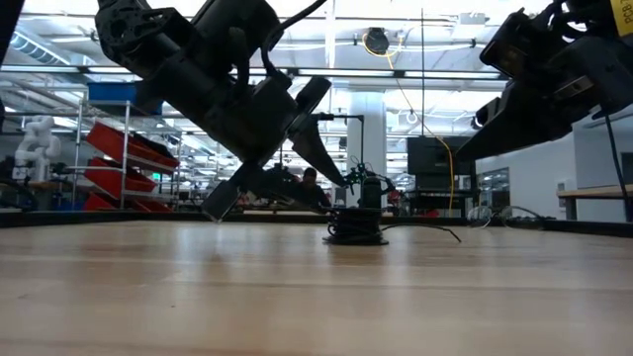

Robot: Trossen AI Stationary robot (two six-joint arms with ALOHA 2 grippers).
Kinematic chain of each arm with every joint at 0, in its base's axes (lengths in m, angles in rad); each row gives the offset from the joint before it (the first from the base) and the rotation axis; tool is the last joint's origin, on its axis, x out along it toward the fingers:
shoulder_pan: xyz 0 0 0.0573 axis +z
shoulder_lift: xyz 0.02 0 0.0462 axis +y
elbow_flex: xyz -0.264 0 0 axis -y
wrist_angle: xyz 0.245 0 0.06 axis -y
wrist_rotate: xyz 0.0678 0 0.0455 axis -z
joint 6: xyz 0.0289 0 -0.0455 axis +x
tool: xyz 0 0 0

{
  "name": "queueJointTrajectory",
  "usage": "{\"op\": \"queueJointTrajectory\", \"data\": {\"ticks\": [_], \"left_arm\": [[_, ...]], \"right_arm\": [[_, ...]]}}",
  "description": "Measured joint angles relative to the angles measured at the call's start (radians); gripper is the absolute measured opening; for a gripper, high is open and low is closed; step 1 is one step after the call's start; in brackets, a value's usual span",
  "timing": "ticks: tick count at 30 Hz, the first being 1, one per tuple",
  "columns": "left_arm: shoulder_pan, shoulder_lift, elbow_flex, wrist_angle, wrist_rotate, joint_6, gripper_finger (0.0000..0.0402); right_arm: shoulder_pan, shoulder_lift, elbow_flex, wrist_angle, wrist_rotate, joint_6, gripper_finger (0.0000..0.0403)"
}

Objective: Coil cords
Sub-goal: Uncoil the black wire from the black spool

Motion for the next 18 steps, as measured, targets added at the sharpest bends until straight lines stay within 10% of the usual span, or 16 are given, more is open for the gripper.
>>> {"op": "queueJointTrajectory", "data": {"ticks": [18], "left_arm": [[0.0, 0.0, 0.0, 0.002, 0.045, -0.003, 0.0172]], "right_arm": [[0.0, 0.0, 0.0, 0.0, 0.003, -0.004, 0.0]]}}
